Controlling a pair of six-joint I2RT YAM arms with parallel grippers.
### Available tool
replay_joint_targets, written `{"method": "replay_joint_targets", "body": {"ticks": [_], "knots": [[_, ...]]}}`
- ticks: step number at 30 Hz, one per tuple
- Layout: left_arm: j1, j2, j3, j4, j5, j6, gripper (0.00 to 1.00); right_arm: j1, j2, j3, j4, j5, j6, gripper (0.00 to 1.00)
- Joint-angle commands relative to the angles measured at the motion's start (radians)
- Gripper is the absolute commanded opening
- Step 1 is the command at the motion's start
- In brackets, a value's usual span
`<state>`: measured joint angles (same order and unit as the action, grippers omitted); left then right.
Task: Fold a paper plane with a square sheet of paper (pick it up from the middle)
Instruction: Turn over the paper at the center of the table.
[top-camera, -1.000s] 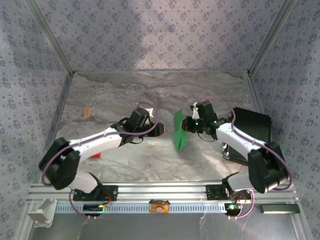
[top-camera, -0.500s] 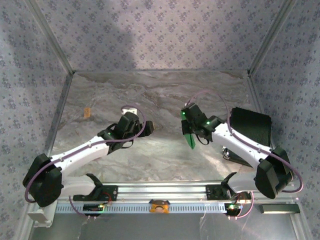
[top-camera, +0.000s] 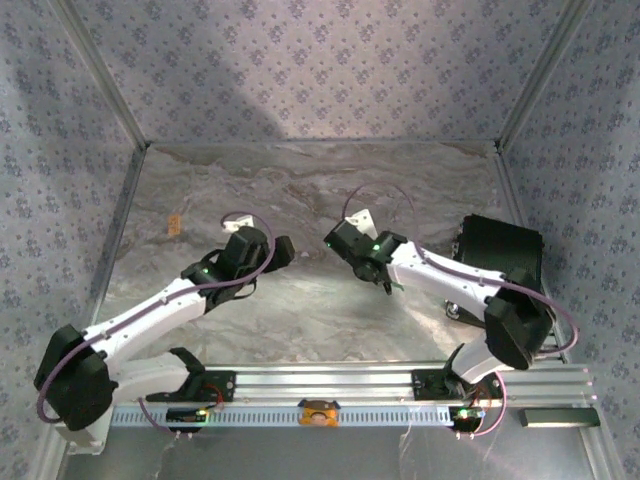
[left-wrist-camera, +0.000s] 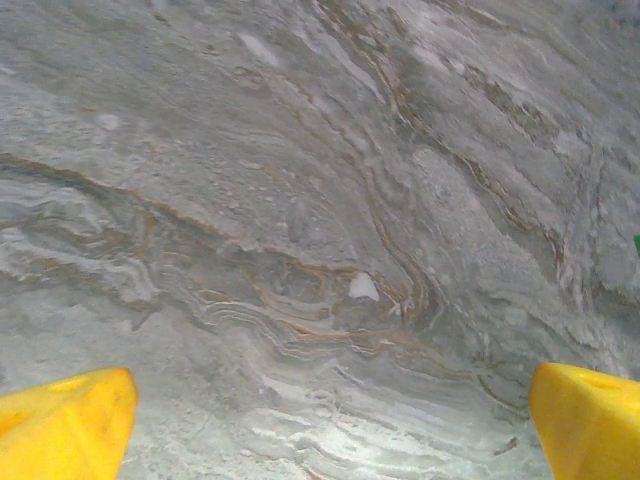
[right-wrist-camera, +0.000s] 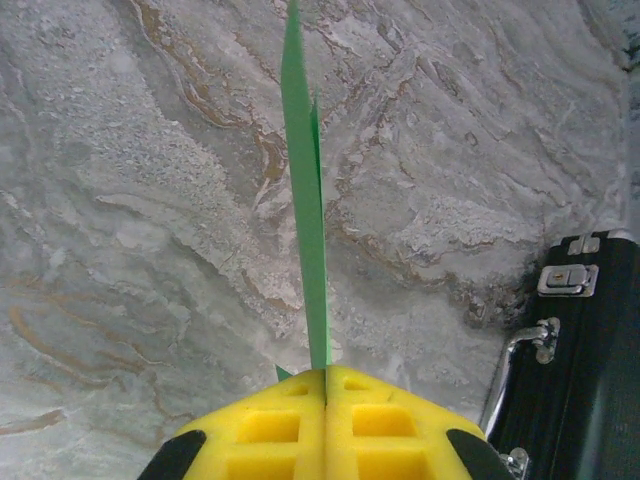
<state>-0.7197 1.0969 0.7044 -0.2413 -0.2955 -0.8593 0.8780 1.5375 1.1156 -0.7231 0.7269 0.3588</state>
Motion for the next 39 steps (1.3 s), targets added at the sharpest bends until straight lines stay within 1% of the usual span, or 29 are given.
{"method": "replay_joint_targets", "body": {"ticks": [1, 5, 8, 10, 12, 13, 14, 15, 17, 20, 21, 23, 25, 26, 29, 30, 31, 32, 33, 36, 39], "knots": [[0.014, -0.075, -0.039, -0.037, -0.090, -0.065, 1.00, 0.037, 0.081, 0.048, -0.058, 0.071, 0.056, 0.06], [0.019, -0.154, -0.082, -0.037, -0.124, -0.078, 1.00, 0.084, 0.221, 0.148, -0.117, 0.063, 0.125, 0.07], [0.024, -0.204, -0.098, -0.059, -0.151, -0.089, 1.00, 0.118, 0.316, 0.217, -0.127, -0.001, 0.135, 0.09], [0.024, -0.233, -0.105, -0.065, -0.162, -0.091, 1.00, 0.130, 0.353, 0.249, -0.107, -0.080, 0.128, 0.12], [0.026, -0.257, -0.116, -0.070, -0.166, -0.090, 1.00, 0.132, 0.358, 0.253, -0.041, -0.201, 0.103, 0.16], [0.027, -0.264, -0.120, -0.070, -0.167, -0.089, 1.00, 0.132, 0.349, 0.247, -0.013, -0.249, 0.096, 0.21], [0.028, -0.270, -0.123, -0.068, -0.165, -0.088, 1.00, 0.127, 0.333, 0.234, 0.022, -0.318, 0.087, 0.28], [0.029, -0.272, -0.126, -0.067, -0.163, -0.087, 1.00, 0.111, 0.313, 0.221, 0.070, -0.407, 0.072, 0.31], [0.029, -0.269, -0.125, -0.067, -0.153, -0.087, 1.00, 0.067, 0.266, 0.183, 0.155, -0.579, 0.057, 0.37], [0.031, -0.250, -0.122, -0.056, -0.129, -0.080, 1.00, -0.013, 0.149, 0.088, 0.271, -0.734, 0.085, 0.52], [0.032, -0.240, -0.119, -0.049, -0.117, -0.077, 1.00, -0.054, 0.098, 0.009, 0.321, -0.797, 0.073, 0.52], [0.034, -0.215, -0.113, -0.027, -0.085, -0.054, 1.00, -0.146, 0.010, -0.103, 0.407, -0.920, 0.117, 0.51], [0.037, -0.173, -0.099, 0.003, -0.028, -0.023, 1.00, -0.257, -0.058, -0.225, 0.515, -1.077, 0.157, 0.44], [0.038, -0.145, -0.089, 0.022, 0.010, -0.005, 1.00, -0.312, -0.084, -0.280, 0.550, -1.139, 0.181, 0.38], [0.039, -0.037, -0.031, 0.042, 0.126, 0.037, 0.99, -0.445, -0.128, -0.400, 0.595, -1.254, 0.225, 0.25], [0.039, 0.004, -0.010, 0.044, 0.168, 0.046, 0.98, -0.486, -0.131, -0.439, 0.620, -1.308, 0.235, 0.23], [0.039, 0.039, 0.006, 0.050, 0.203, 0.052, 0.97, -0.510, -0.128, -0.465, 0.645, -1.361, 0.238, 0.20], [0.039, 0.079, 0.022, 0.061, 0.245, 0.056, 0.96, -0.531, -0.124, -0.488, 0.661, -1.406, 0.242, 0.16], [0.039, 0.114, 0.034, 0.074, 0.283, 0.057, 0.95, -0.547, -0.116, -0.505, 0.670, -1.428, 0.246, 0.13], [0.039, 0.199, 0.057, 0.115, 0.369, 0.041, 0.93, -0.563, -0.096, -0.538, 0.687, -1.469, 0.247, 0.08], [0.039, 0.255, 0.073, 0.137, 0.416, 0.029, 0.92, -0.566, -0.074, -0.555, 0.710, -1.482, 0.247, 0.07]]}}
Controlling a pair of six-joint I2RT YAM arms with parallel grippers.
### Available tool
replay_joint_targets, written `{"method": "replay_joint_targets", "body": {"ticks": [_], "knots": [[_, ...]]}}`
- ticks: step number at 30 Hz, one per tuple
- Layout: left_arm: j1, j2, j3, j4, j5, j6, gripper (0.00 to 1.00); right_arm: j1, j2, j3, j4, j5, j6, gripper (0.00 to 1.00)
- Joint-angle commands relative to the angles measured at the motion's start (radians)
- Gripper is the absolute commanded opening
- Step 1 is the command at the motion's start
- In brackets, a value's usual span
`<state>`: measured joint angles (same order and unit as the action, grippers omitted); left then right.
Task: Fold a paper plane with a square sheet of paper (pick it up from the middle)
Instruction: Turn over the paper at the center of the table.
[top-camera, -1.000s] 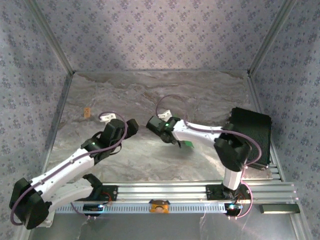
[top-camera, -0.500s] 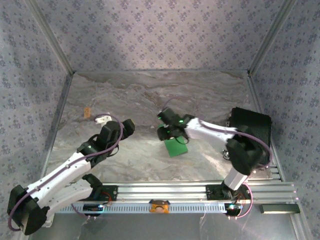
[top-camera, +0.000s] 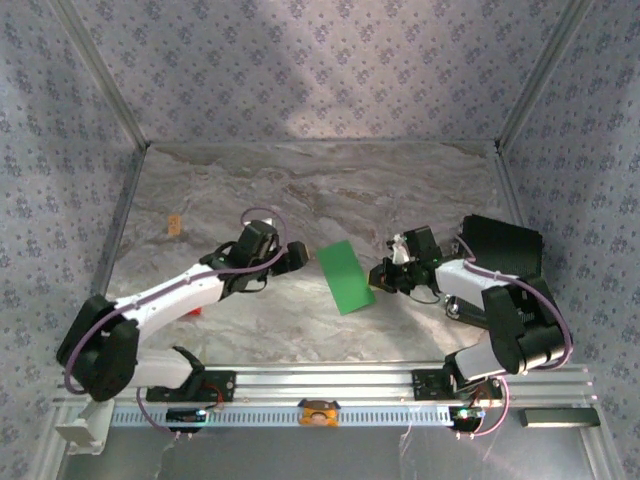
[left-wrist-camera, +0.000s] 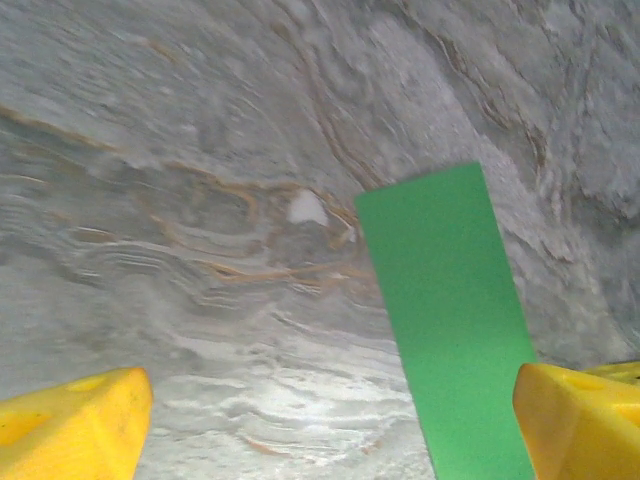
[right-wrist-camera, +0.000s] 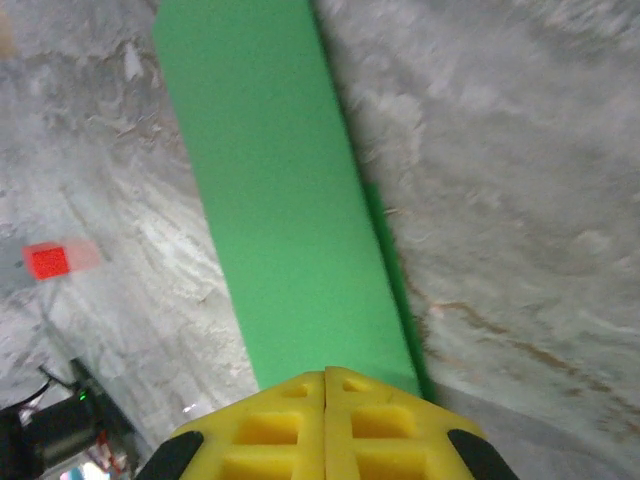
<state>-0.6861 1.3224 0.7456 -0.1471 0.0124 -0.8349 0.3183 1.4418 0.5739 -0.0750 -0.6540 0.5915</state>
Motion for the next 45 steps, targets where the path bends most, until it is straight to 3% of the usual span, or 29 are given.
{"method": "replay_joint_targets", "body": {"ticks": [1, 15, 20, 35, 45], "knots": [[0.005, 0.041, 0.036, 0.045, 0.115, 0.005, 0.92, -0.006, 0.035, -0.011, 0.058, -0.104, 0.010, 0.07], [0.005, 0.119, 0.071, 0.042, 0.170, -0.006, 0.92, -0.005, 0.156, -0.076, 0.084, -0.036, 0.028, 0.04], [0.005, 0.157, 0.087, 0.050, 0.202, -0.029, 0.90, 0.012, 0.171, -0.104, 0.166, -0.029, 0.143, 0.04], [0.005, 0.338, 0.126, 0.168, 0.359, -0.147, 0.59, 0.129, 0.200, -0.070, 0.287, 0.100, 0.423, 0.04], [0.004, 0.443, 0.144, 0.207, 0.404, -0.184, 0.45, 0.140, 0.200, -0.052, 0.260, 0.125, 0.427, 0.04]]}}
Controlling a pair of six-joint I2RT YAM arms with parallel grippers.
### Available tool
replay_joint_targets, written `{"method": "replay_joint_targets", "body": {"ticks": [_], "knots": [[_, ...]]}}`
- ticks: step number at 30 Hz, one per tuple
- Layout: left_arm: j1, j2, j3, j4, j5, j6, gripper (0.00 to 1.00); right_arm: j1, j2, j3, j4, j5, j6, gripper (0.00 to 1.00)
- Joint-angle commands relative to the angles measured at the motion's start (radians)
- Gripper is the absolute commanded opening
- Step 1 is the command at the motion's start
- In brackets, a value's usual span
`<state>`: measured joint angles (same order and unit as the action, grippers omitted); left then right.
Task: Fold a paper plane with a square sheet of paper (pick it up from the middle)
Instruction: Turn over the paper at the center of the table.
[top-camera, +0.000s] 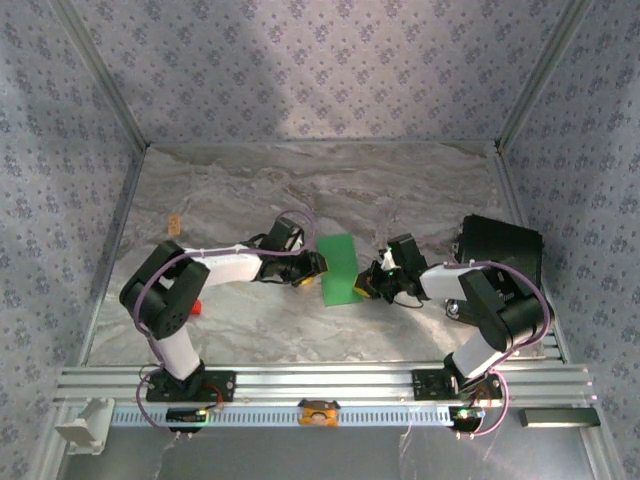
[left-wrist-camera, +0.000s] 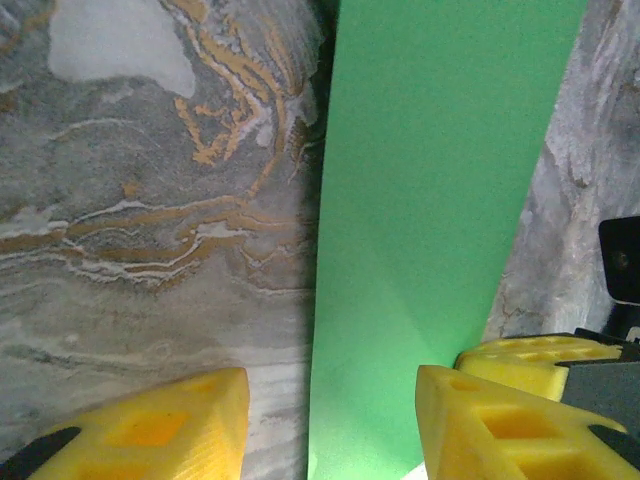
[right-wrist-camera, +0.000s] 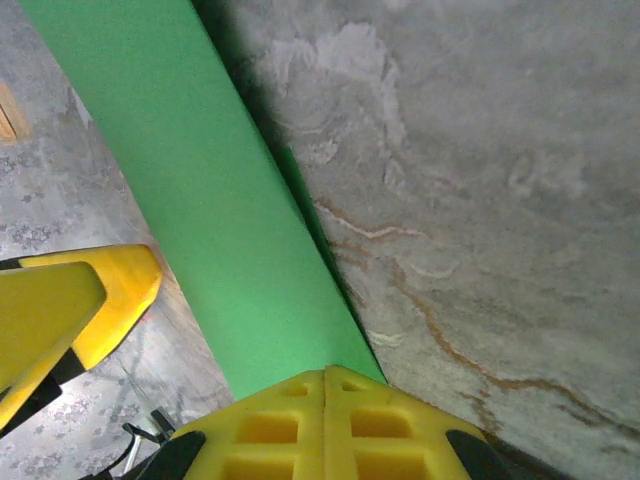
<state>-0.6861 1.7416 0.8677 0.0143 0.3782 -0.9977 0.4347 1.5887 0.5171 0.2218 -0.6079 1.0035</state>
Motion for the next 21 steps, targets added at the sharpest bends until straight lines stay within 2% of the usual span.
{"method": "replay_joint_targets", "body": {"ticks": [1, 21], "knots": [[0.003, 0.030, 0.022, 0.059, 0.048, -0.025, 0.44, 0.023, 0.053, 0.006, -0.039, 0.079, 0.012, 0.04], [0.000, 0.079, 0.029, 0.081, 0.065, -0.038, 0.35, 0.019, 0.073, 0.009, -0.039, 0.071, 0.000, 0.03]]}}
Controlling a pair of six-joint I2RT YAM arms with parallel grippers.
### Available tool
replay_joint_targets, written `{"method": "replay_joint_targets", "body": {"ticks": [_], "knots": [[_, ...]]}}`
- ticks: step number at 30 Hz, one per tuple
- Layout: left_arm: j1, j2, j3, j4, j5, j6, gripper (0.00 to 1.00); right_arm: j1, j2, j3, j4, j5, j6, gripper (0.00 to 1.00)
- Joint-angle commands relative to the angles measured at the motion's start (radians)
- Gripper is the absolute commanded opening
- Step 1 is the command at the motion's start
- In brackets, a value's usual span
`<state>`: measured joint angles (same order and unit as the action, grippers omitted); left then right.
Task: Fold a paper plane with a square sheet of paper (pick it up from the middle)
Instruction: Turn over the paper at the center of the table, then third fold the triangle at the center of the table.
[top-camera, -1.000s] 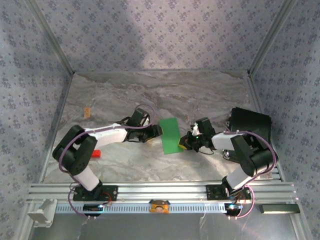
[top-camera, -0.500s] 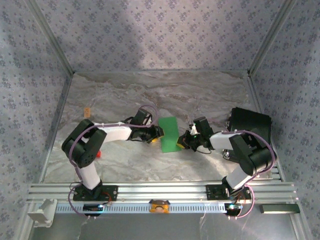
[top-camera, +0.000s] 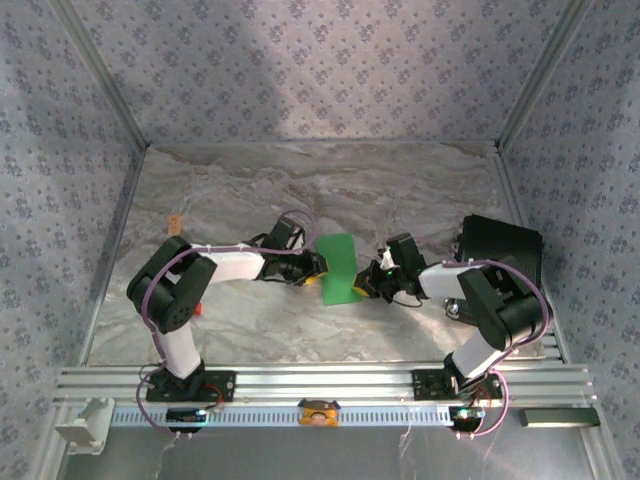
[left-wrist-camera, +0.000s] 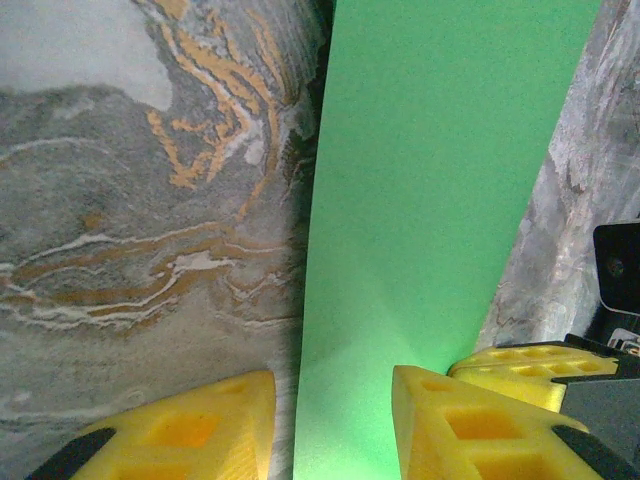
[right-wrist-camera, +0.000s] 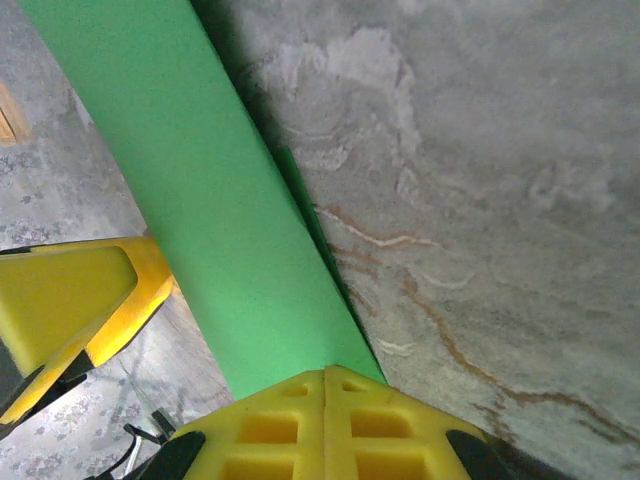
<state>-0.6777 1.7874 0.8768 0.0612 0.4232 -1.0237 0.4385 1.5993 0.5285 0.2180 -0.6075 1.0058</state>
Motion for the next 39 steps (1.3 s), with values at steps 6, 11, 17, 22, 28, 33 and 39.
{"method": "replay_joint_targets", "body": {"ticks": [6, 11, 17, 22, 28, 33, 39], "knots": [[-0.011, 0.022, 0.012, 0.054, 0.017, -0.009, 0.35, 0.014, 0.065, -0.004, -0.030, 0.069, 0.000, 0.03], [-0.013, 0.014, 0.007, 0.068, 0.013, -0.010, 0.35, 0.014, 0.064, -0.007, -0.030, 0.069, 0.000, 0.03], [-0.012, 0.012, 0.004, 0.067, 0.013, -0.012, 0.35, 0.012, 0.065, -0.006, -0.031, 0.069, -0.001, 0.03], [-0.012, 0.003, 0.000, 0.066, 0.005, -0.010, 0.35, 0.010, 0.062, -0.007, -0.030, 0.069, -0.001, 0.03], [-0.013, -0.011, -0.005, 0.058, -0.011, -0.008, 0.35, 0.006, 0.054, -0.012, -0.030, 0.071, -0.002, 0.03], [-0.012, -0.015, -0.014, 0.074, -0.010, -0.014, 0.33, 0.008, 0.046, -0.013, -0.031, 0.068, -0.003, 0.03], [-0.011, -0.018, -0.024, 0.076, -0.025, -0.019, 0.28, 0.003, 0.042, -0.015, -0.021, 0.059, 0.003, 0.04]]}}
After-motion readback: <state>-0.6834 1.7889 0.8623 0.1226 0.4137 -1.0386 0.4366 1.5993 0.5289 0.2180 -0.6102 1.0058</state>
